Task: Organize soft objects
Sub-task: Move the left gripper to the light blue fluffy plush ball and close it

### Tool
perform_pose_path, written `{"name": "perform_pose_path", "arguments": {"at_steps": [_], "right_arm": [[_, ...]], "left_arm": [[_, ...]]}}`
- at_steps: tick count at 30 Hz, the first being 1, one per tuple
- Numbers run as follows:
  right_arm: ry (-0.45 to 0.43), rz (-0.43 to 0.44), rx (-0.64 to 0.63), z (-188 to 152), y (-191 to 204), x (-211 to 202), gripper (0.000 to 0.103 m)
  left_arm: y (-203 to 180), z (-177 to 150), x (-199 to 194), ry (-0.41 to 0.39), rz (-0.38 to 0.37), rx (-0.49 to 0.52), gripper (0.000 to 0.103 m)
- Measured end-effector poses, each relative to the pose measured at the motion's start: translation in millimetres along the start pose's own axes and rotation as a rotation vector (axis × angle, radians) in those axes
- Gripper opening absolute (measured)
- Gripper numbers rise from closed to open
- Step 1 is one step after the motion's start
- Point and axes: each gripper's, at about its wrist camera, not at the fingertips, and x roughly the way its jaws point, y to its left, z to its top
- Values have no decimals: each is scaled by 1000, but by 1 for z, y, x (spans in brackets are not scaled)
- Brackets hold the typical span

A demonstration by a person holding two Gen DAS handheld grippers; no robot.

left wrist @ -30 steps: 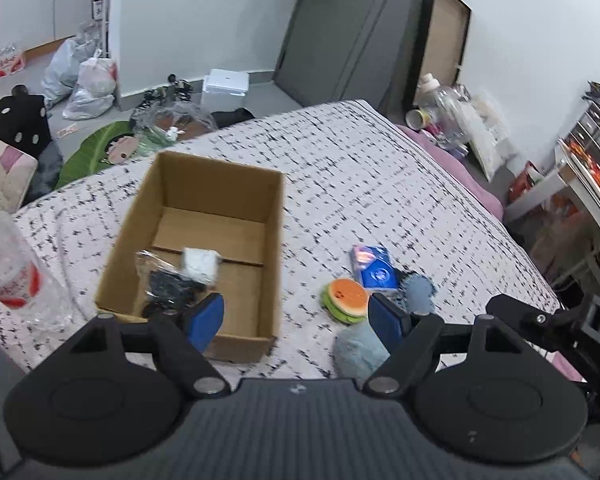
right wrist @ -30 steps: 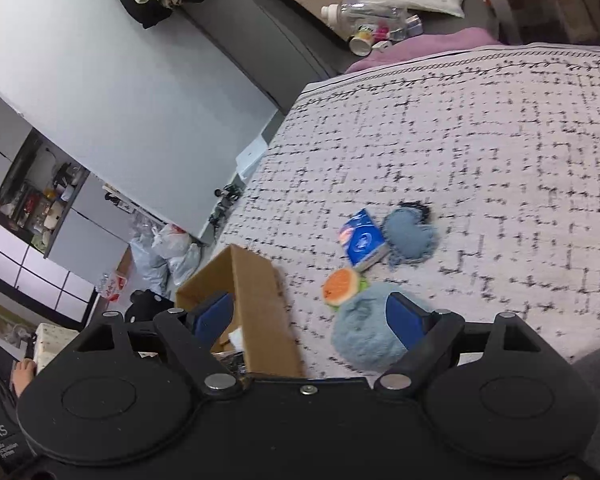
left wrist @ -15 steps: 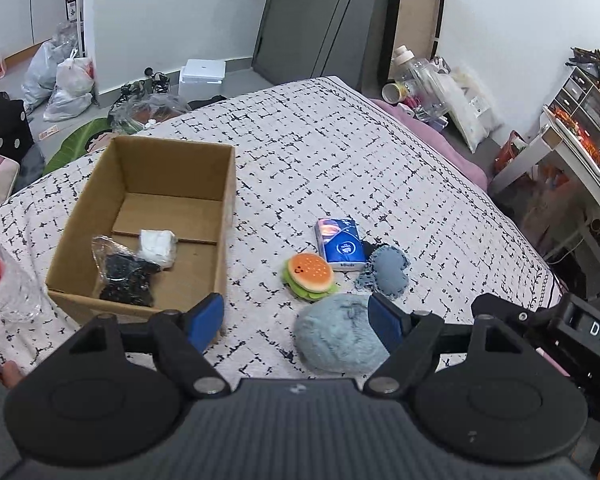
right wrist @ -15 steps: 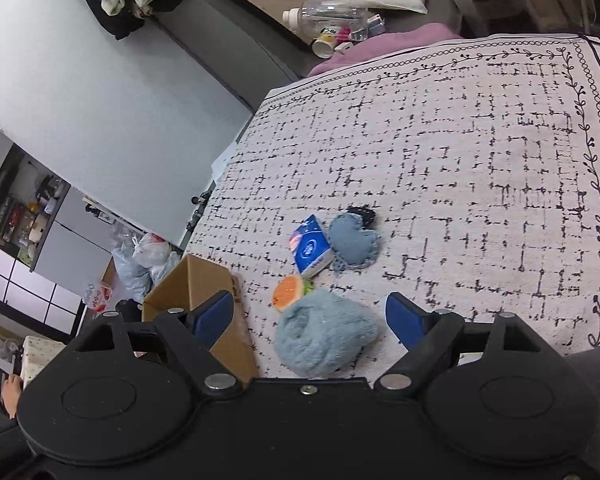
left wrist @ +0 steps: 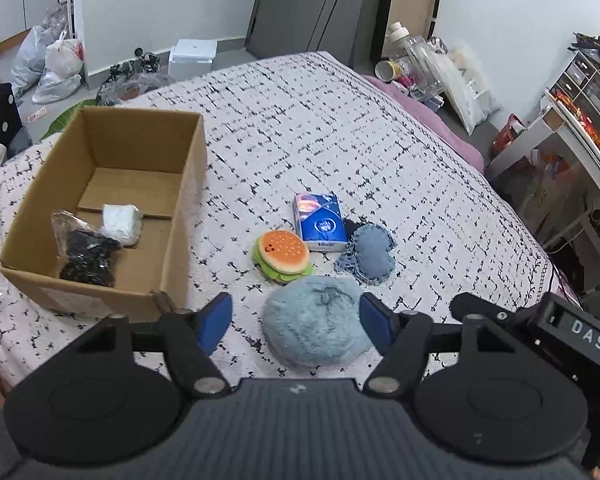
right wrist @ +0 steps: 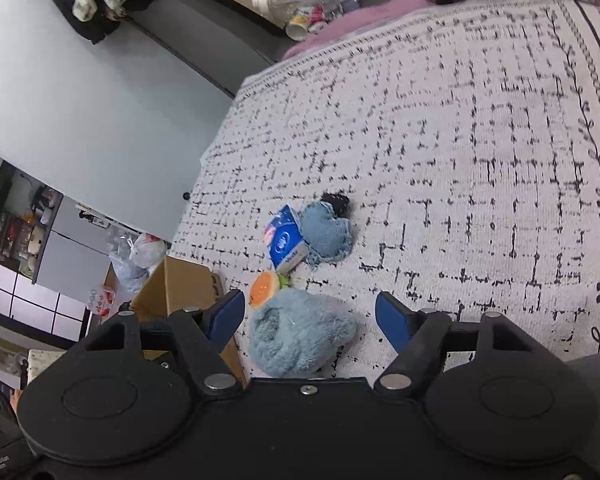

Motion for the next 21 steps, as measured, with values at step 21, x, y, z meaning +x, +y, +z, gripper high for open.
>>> {"name": "perform_pose_path", "arguments": {"at_steps": [21], "right_arm": [[139, 29, 93, 5, -15, 47, 51]], "left_arm": [[-3, -6, 59, 97, 33, -60, 32]]}}
